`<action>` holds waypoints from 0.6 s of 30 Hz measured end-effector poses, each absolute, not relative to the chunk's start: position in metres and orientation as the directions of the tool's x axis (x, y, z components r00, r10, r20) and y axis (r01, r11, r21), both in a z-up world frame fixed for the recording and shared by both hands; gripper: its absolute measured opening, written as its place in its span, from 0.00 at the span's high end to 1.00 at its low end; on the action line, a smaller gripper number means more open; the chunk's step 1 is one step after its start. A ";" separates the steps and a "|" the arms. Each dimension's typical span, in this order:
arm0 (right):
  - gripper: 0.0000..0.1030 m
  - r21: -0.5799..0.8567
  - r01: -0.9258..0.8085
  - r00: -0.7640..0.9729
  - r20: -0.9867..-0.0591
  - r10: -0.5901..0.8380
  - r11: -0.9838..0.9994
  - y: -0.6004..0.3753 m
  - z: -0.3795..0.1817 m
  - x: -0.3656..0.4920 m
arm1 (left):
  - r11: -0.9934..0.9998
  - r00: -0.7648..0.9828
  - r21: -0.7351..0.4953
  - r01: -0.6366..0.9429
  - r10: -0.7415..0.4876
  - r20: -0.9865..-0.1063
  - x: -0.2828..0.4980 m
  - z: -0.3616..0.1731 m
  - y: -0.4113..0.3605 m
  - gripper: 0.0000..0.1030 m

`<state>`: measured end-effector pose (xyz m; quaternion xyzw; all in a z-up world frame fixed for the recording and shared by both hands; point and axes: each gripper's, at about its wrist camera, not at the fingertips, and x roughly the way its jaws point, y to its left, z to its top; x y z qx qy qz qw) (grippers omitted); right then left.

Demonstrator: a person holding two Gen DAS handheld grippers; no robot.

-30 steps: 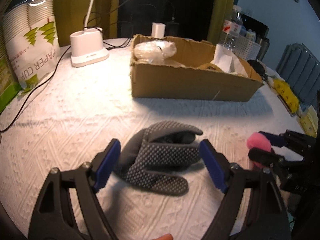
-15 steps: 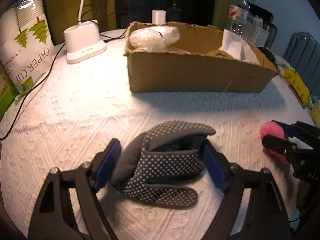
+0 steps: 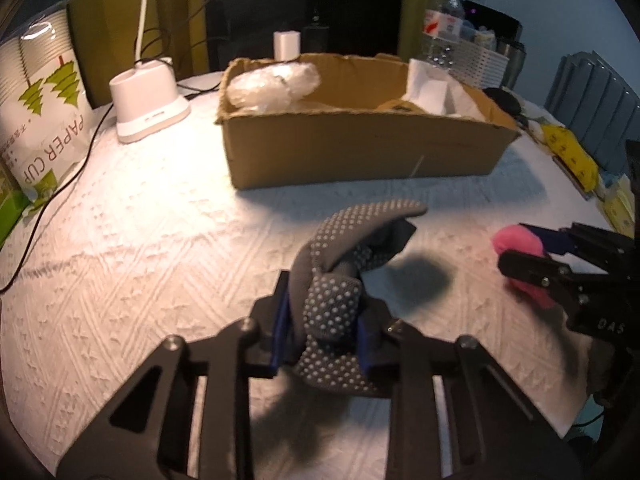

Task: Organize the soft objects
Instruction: 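Carry the glove with the left gripper while the right gripper carries the pink pouch to the box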

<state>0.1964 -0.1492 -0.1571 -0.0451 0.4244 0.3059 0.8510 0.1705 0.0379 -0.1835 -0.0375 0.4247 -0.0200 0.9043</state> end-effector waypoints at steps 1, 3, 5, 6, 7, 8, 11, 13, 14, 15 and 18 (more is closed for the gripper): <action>0.53 0.183 -0.558 0.454 -0.749 0.482 0.809 -0.149 -0.156 0.195 | 0.996 0.642 -0.085 0.010 -0.071 -0.763 0.169 -0.181 0.036 0.74; 0.53 0.183 -0.562 0.455 -0.747 0.486 0.807 -0.149 -0.153 0.194 | 0.996 0.648 -0.085 0.018 -0.077 -0.758 0.167 -0.177 0.034 0.74; 0.53 0.180 -0.567 0.459 -0.741 0.490 0.804 -0.149 -0.149 0.193 | 0.996 0.654 -0.083 0.026 -0.080 -0.752 0.166 -0.172 0.032 0.75; 0.53 0.177 -0.567 0.464 -0.738 0.490 0.804 -0.149 -0.146 0.192 | 0.996 0.657 -0.085 0.028 -0.082 -0.750 0.166 -0.170 0.031 0.75; 0.53 0.175 -0.567 0.469 -0.735 0.491 0.805 -0.149 -0.144 0.192 | 0.996 0.659 -0.087 0.032 -0.086 -0.747 0.165 -0.168 0.030 0.75; 0.53 0.174 -0.567 0.475 -0.730 0.492 0.805 -0.150 -0.141 0.192 | 0.996 0.663 -0.088 0.034 -0.088 -0.744 0.165 -0.166 0.030 0.75; 0.53 0.168 -0.566 0.489 -0.720 0.493 0.807 -0.151 -0.133 0.193 | 0.995 0.674 -0.093 0.040 -0.096 -0.733 0.164 -0.157 0.027 0.75; 0.53 0.162 -0.567 0.497 -0.715 0.492 0.808 -0.150 -0.129 0.193 | 0.995 0.681 -0.096 0.042 -0.098 -0.725 0.165 -0.152 0.028 0.75; 0.53 0.160 -0.568 0.500 -0.712 0.492 0.808 -0.150 -0.127 0.194 | 0.994 0.687 -0.096 0.044 -0.100 -0.720 0.165 -0.148 0.028 0.75; 0.53 0.156 -0.568 0.505 -0.709 0.492 0.808 -0.150 -0.124 0.194 | 0.994 0.690 -0.096 0.045 -0.101 -0.717 0.166 -0.146 0.029 0.75; 0.53 0.144 -0.571 0.520 -0.698 0.492 0.808 -0.150 -0.116 0.197 | 0.994 0.703 -0.096 0.050 -0.103 -0.704 0.168 -0.138 0.030 0.75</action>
